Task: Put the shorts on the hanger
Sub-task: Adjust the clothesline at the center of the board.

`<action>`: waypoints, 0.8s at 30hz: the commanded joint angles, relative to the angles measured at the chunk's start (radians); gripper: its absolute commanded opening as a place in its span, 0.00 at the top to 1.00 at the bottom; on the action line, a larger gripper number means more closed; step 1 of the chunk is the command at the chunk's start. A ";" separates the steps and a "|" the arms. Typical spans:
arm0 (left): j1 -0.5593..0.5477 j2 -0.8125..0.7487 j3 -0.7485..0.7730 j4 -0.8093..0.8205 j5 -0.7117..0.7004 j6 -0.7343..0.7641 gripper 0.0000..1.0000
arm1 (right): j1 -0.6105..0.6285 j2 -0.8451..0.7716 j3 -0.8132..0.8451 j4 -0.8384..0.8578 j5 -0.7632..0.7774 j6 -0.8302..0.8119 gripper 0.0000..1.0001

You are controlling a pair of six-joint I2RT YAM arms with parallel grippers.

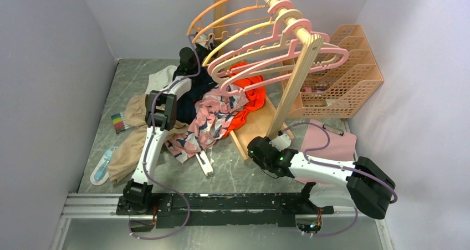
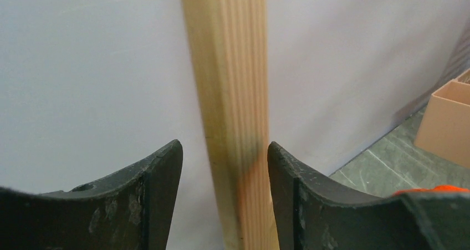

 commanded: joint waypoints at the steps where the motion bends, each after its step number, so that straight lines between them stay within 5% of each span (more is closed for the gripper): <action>1: -0.038 0.051 0.041 0.058 0.023 0.054 0.38 | 0.006 0.187 -0.019 0.094 -0.336 -0.792 1.00; 4: -0.044 0.062 0.053 0.065 0.010 0.048 0.40 | 0.005 0.185 -0.020 0.095 -0.337 -0.793 1.00; 14: -0.045 0.059 0.054 0.071 -0.018 0.072 0.66 | 0.006 0.185 -0.020 0.096 -0.340 -0.795 1.00; 19: -0.045 0.051 0.038 0.087 -0.027 0.076 0.91 | 0.006 0.183 -0.022 0.092 -0.337 -0.789 1.00; 24: -0.045 -0.006 -0.081 0.151 -0.054 0.079 0.93 | 0.005 0.183 -0.021 0.088 -0.332 -0.784 1.00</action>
